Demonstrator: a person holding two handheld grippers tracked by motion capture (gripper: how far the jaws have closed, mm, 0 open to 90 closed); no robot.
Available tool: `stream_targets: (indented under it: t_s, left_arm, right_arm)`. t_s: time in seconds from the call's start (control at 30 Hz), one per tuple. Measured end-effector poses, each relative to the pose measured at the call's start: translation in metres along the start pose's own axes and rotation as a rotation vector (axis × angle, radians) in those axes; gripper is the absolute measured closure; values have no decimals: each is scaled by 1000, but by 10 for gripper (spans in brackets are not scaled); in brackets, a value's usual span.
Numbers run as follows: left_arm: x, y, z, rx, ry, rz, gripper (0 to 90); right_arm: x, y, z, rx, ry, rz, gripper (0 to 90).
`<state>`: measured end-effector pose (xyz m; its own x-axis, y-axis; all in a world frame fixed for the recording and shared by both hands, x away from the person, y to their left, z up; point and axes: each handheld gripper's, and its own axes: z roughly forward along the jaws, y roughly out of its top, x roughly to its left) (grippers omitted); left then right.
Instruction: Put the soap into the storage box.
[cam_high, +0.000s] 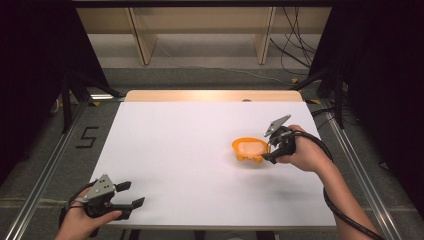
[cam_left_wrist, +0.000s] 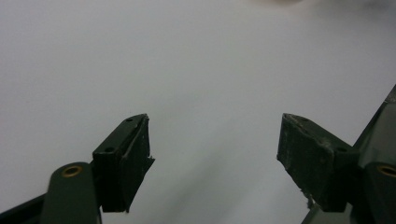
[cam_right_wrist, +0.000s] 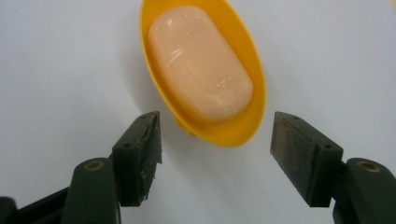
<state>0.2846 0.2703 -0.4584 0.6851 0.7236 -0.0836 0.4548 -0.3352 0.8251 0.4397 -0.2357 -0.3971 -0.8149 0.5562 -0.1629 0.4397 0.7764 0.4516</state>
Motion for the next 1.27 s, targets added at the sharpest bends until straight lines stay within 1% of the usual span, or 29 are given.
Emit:
stream_targets:
  t_s: [0.03,0.07,0.1,0.13,0.2,0.23,0.27,0.3,0.33,0.37,0.5,0.53,0.57,0.6,0.7,0.73,0.77,0.8,0.83,0.87,0.9,0.93,0.97,1.03,1.07,1.1,1.13,1.23,1.27]
  left_arm:
    - [0,0,0,3,-4,-7,252]
    - [0,0,0,2,0,-5,252]
    - [1,0,0,-2,2,11,252]
    - [1,0,0,-2,1,10,252]
    - [1,0,0,-2,2,9,252]
    - [1,0,0,-3,2,9,252]
    - [1,0,0,-3,2,9,252]
    - [1,0,0,-3,2,9,252]
    - [1,0,0,-2,2,9,252]
    - [1,0,0,-2,3,8,252]
    - [1,0,0,-1,3,6,252]
    - [1,-1,1,-11,11,3,252]
    - [1,0,1,-7,9,4,252]
    - [1,0,1,-1,7,5,252]
    - [1,0,1,0,2,6,252]
    - [2,0,1,3,5,16,252]
    - [1,0,1,2,2,7,252]
    - [1,0,1,2,1,7,252]
    - [1,0,1,0,0,5,252]
    - [1,0,1,1,-2,5,252]
    - [0,0,1,5,6,-3,252]
    - [0,0,1,-1,1,-7,252]
    - [0,0,1,0,1,-5,252]
    - [0,0,1,1,-2,-5,252]
    - [0,0,1,3,-5,-7,252]
    - [1,0,2,1,-9,13,252]
    - [0,0,2,-3,-8,3,252]
    - [0,0,3,-3,-11,3,252]
    - [1,1,2,1,-10,11,252]
  right_arm:
    - [0,-3,-1,-4,-2,2,344]
    - [1,-6,-1,-14,-6,10,342]
    - [3,-9,-1,-27,-8,24,341]
    - [3,-11,-2,-33,-14,21,341]
    - [6,-16,-1,-43,-11,42,339]
    - [7,-19,0,-47,-7,40,338]
    - [8,-21,0,-57,-16,51,338]
    - [9,-23,0,-61,-3,58,338]
    - [10,-25,0,-75,-22,54,336]
    - [11,-27,1,-76,-28,67,336]
    - [14,-34,3,-114,-36,89,334]
    - [16,-36,5,-132,-42,98,334]
    - [16,-37,4,-129,-37,112,334]
    - [18,-40,6,-142,-45,126,333]
    - [20,-48,8,-138,-30,151,333]
    - [20,-52,9,-141,-29,158,335]
    - [21,-55,11,-151,-37,187,337]
    - [20,-59,12,-148,-33,193,336]
    - [21,-61,15,-169,-43,207,336]
    - [21,-63,15,-156,-25,227,336]
    - [20,-66,16,-160,-43,227,337]
    - [20,-67,16,-164,-44,233,336]
    - [20,-68,14,-148,-30,266,338]
    - [20,-70,17,-156,-38,293,349]
    - [21,-71,19,-177,-46,306,360]
    - [21,-71,20,-174,-34,333,368]
    - [22,-71,20,-164,-24,347,394]
    - [21,-72,21,-149,-35,363,436]
    - [21,-71,19,-137,-26,380,445]
